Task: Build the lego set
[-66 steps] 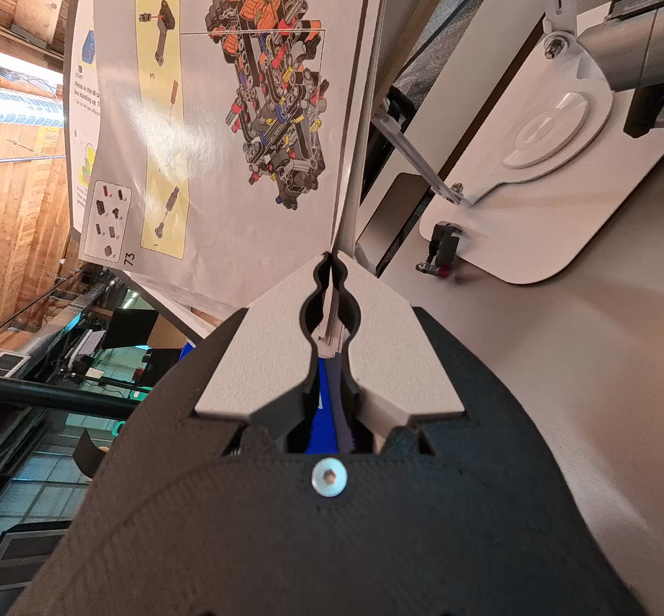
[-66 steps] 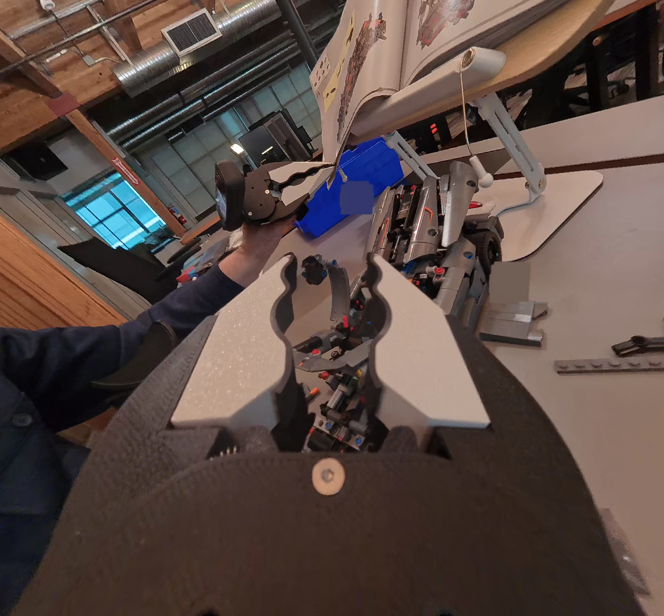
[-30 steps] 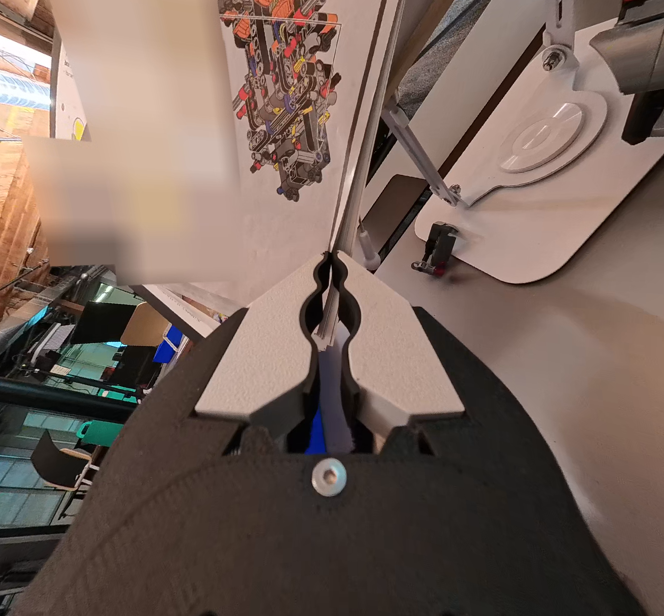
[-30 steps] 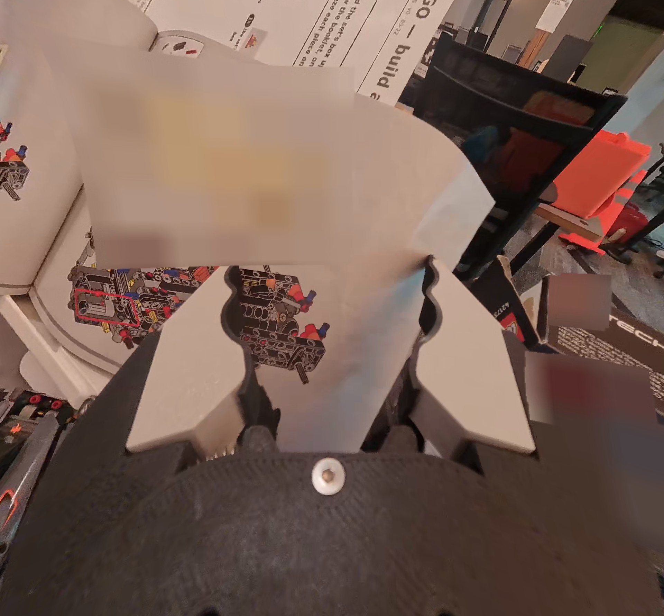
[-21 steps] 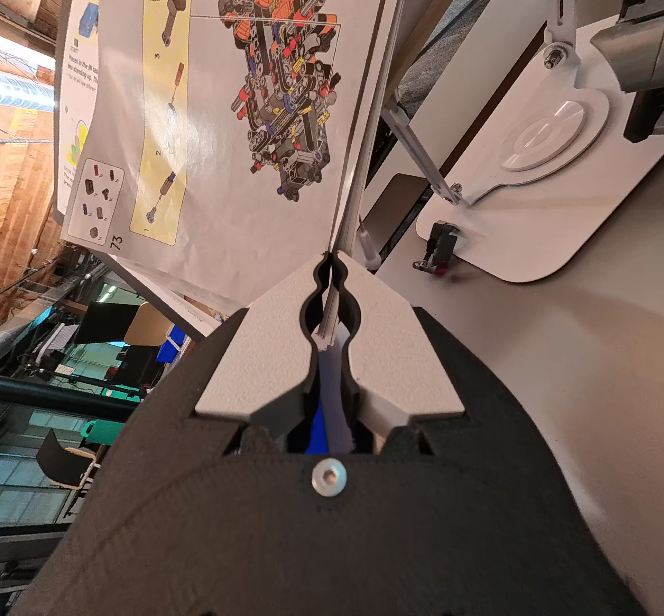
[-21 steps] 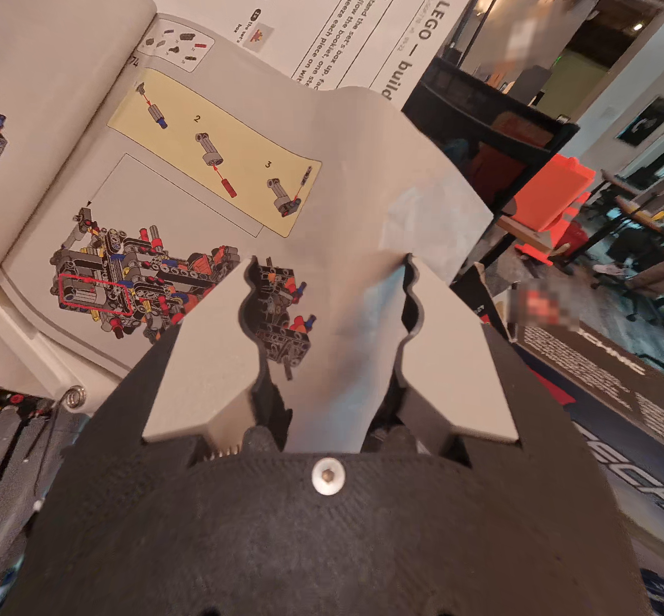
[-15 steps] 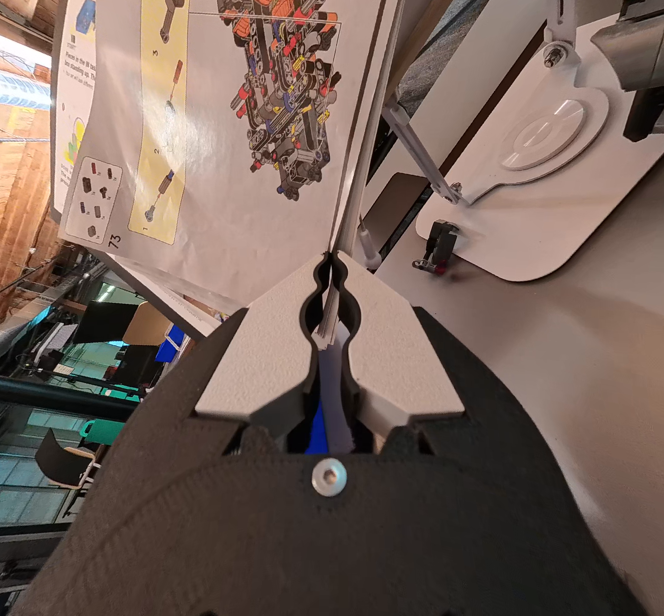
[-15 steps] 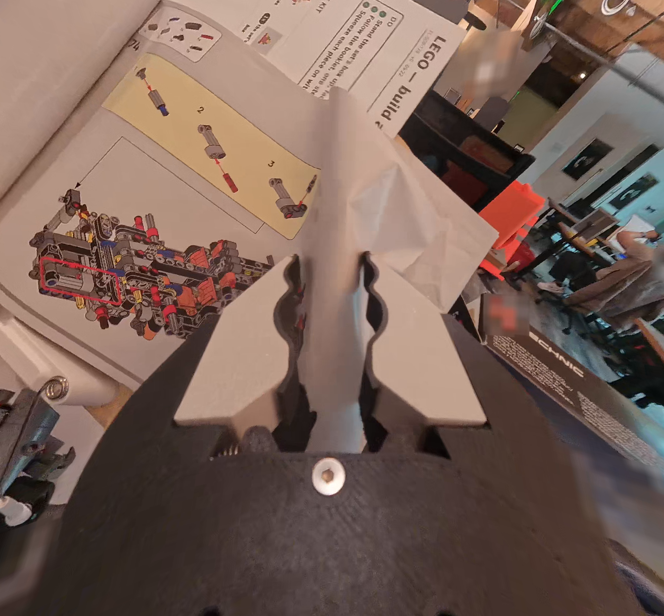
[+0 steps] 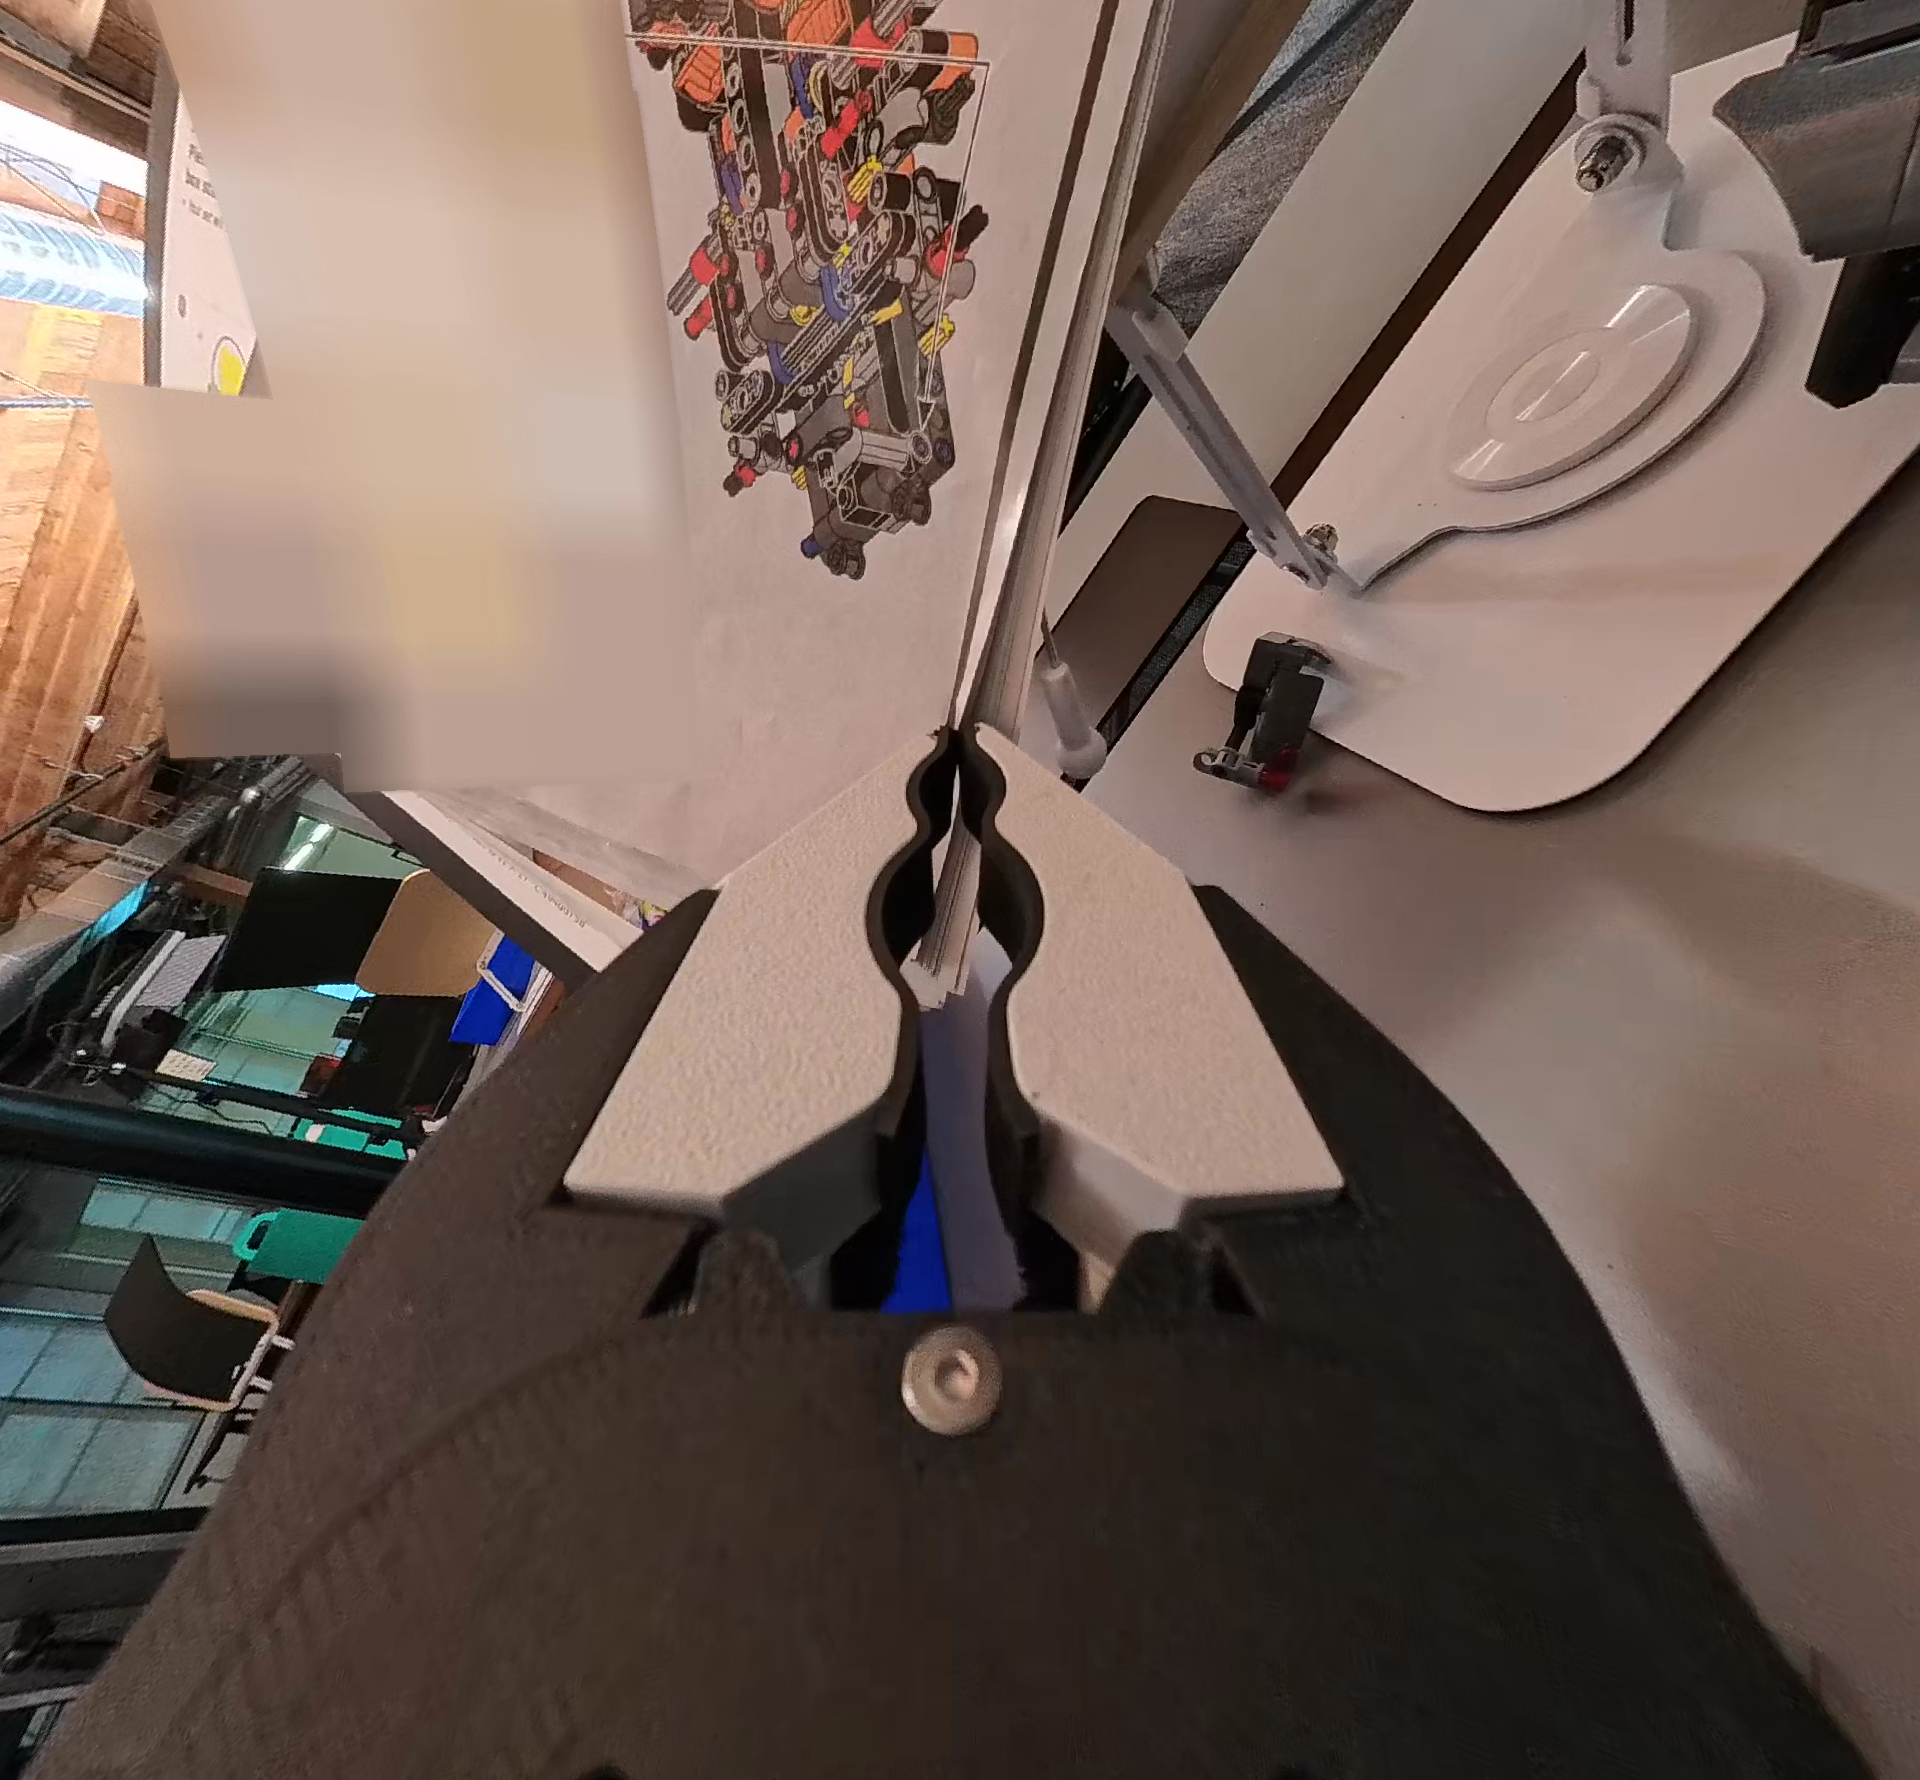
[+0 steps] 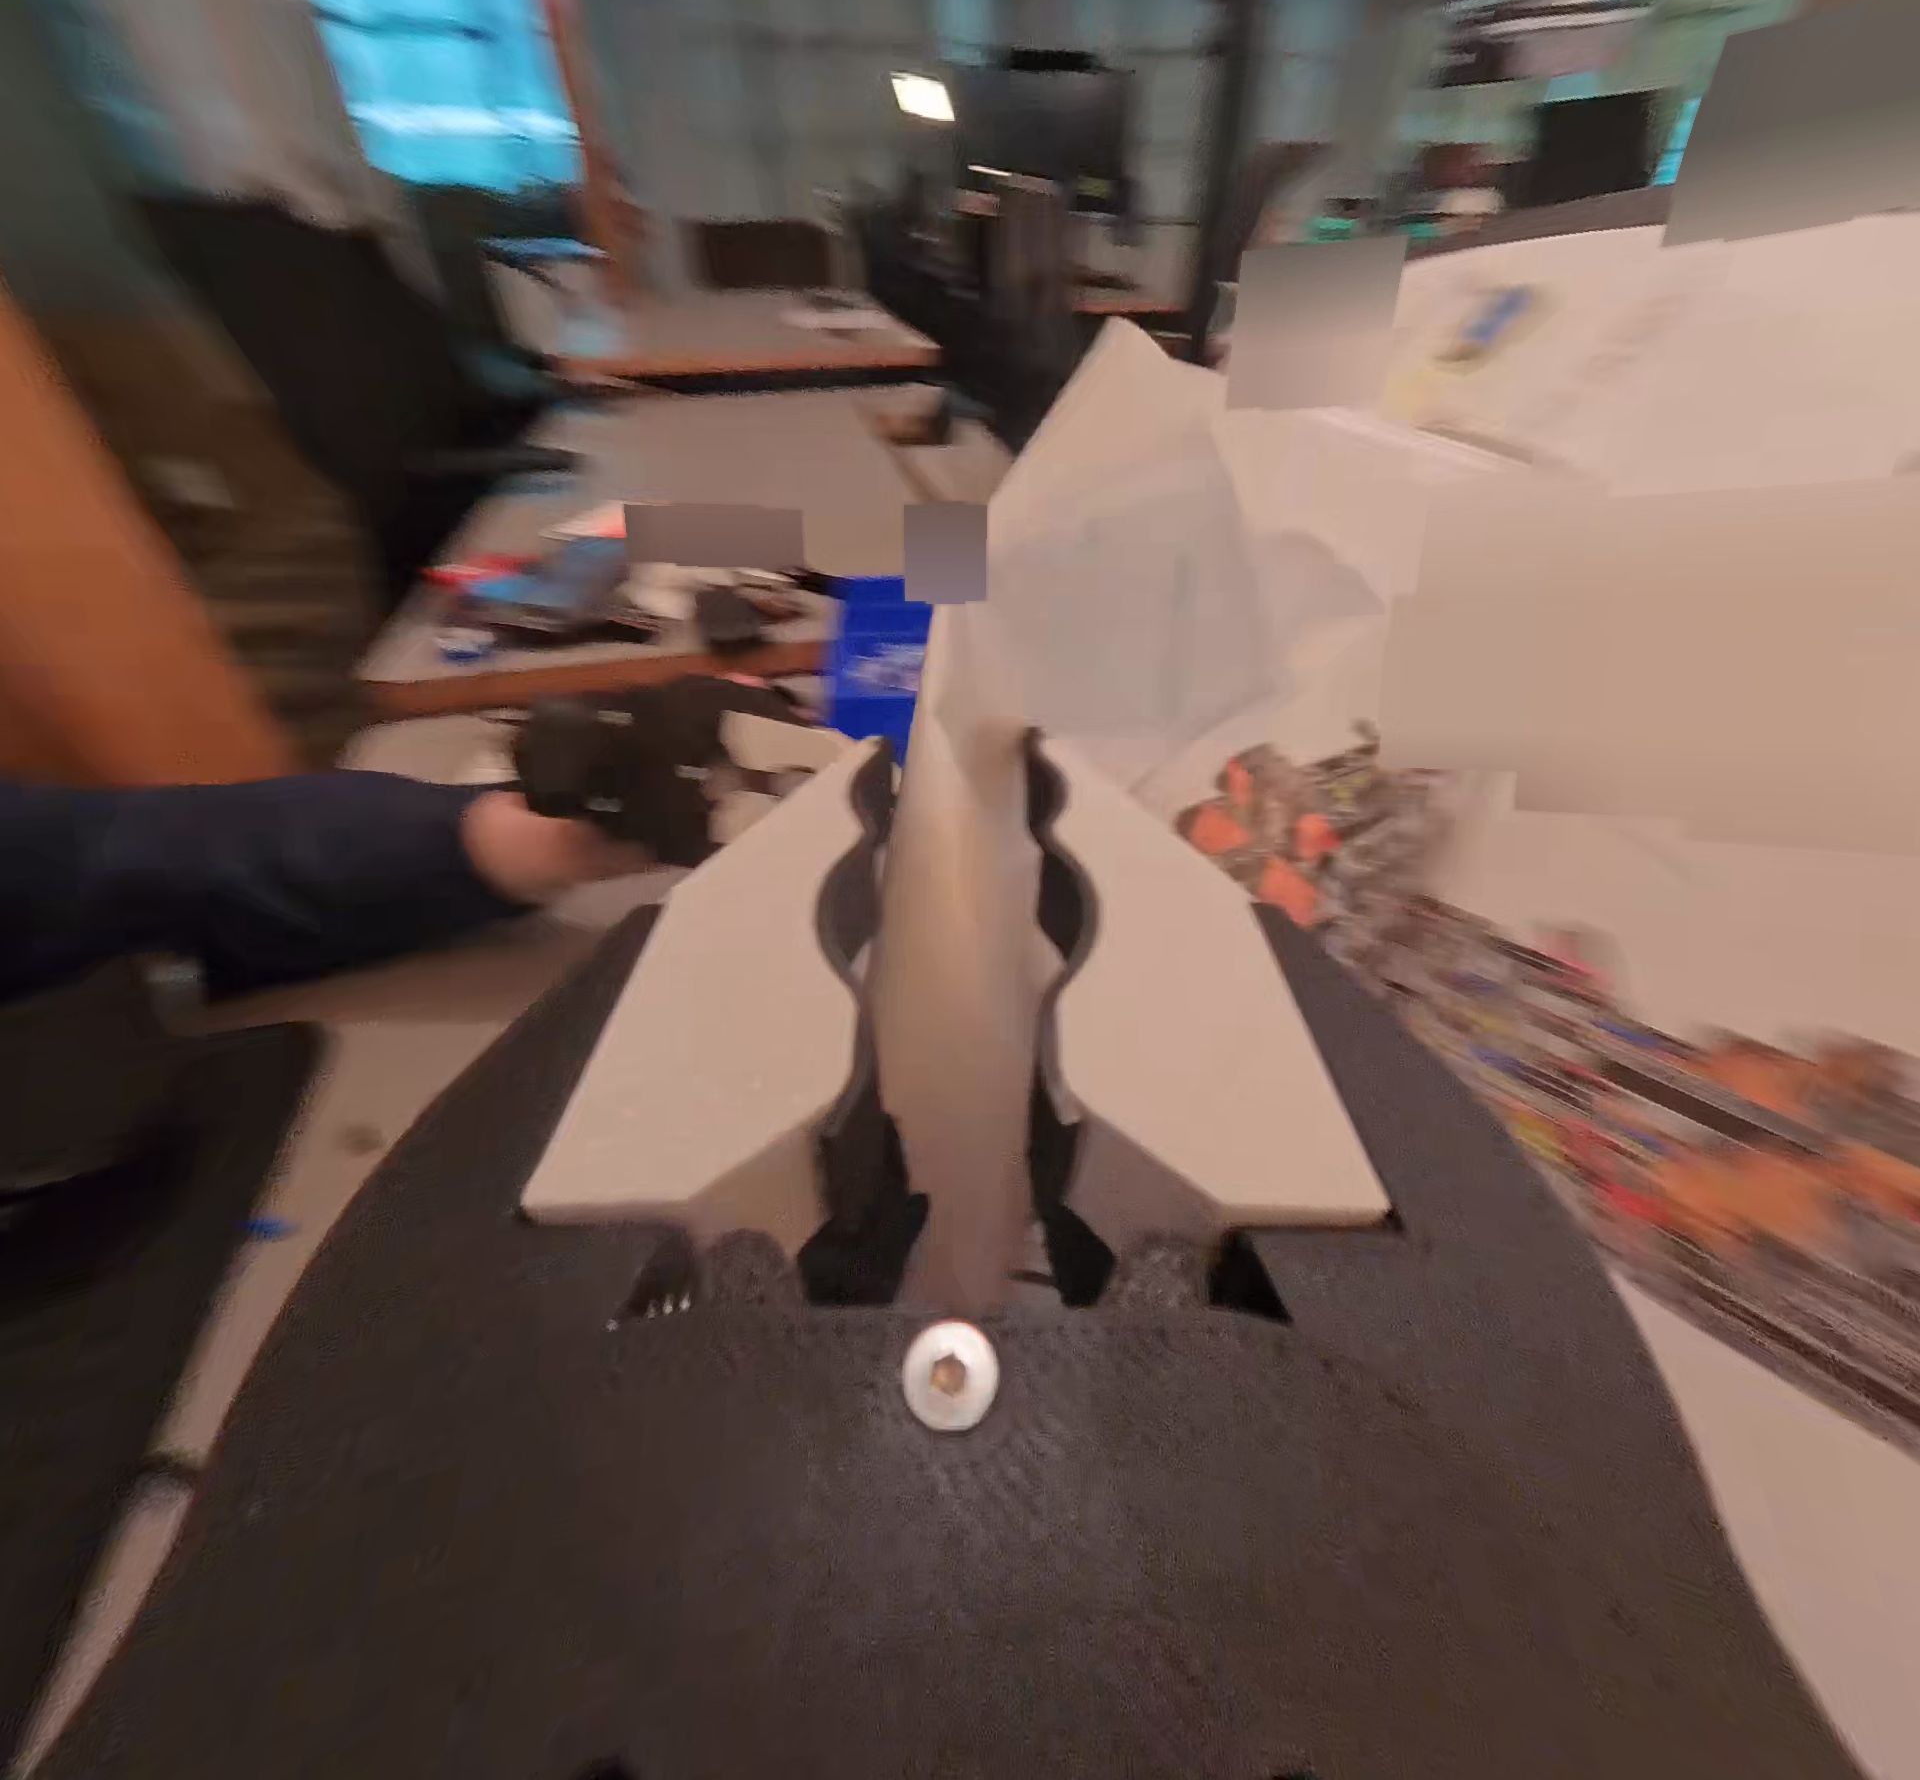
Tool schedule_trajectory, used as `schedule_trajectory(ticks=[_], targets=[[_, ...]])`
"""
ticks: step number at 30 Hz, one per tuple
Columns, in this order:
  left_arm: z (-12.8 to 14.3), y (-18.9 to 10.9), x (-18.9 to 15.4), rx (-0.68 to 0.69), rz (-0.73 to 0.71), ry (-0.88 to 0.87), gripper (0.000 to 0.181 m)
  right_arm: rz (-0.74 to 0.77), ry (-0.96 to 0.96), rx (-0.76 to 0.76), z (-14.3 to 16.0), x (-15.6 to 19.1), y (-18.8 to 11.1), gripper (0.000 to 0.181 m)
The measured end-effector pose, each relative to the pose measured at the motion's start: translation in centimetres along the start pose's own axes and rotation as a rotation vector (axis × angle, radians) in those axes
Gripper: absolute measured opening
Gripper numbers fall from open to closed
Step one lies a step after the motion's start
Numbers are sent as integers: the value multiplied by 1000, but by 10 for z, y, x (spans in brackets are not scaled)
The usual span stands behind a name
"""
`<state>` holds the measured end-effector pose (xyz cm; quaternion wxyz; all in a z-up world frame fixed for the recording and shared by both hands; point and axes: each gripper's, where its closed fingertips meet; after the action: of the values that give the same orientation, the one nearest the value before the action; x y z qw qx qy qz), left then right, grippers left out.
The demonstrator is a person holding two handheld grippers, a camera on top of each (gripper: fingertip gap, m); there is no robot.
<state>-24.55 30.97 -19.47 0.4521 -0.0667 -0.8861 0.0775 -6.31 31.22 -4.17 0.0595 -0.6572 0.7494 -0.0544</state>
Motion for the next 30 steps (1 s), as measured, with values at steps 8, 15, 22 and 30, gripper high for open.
schedule_trajectory(ticks=[8,15,22,30], targets=[[0,0,0,-1,2,-4,0,-61,186,-141,14,-11,21,65],[1,2,-1,1,1,-4,0,191,42,91,56,-33,36,58],[-1,-7,10,-47,-46,22,12,250,-359,285,83,6,92,43],[-27,-36,41,-190,-183,30,53,233,-355,380,95,12,109,53]])
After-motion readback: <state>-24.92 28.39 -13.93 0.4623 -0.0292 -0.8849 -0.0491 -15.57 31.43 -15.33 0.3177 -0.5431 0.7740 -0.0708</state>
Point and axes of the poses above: each gripper's, where its closed fingertips meet, y out along the fingers, z out of its underside, x = y × z across the jaws, and after that the axes turned 4 degrees about x, right-handed
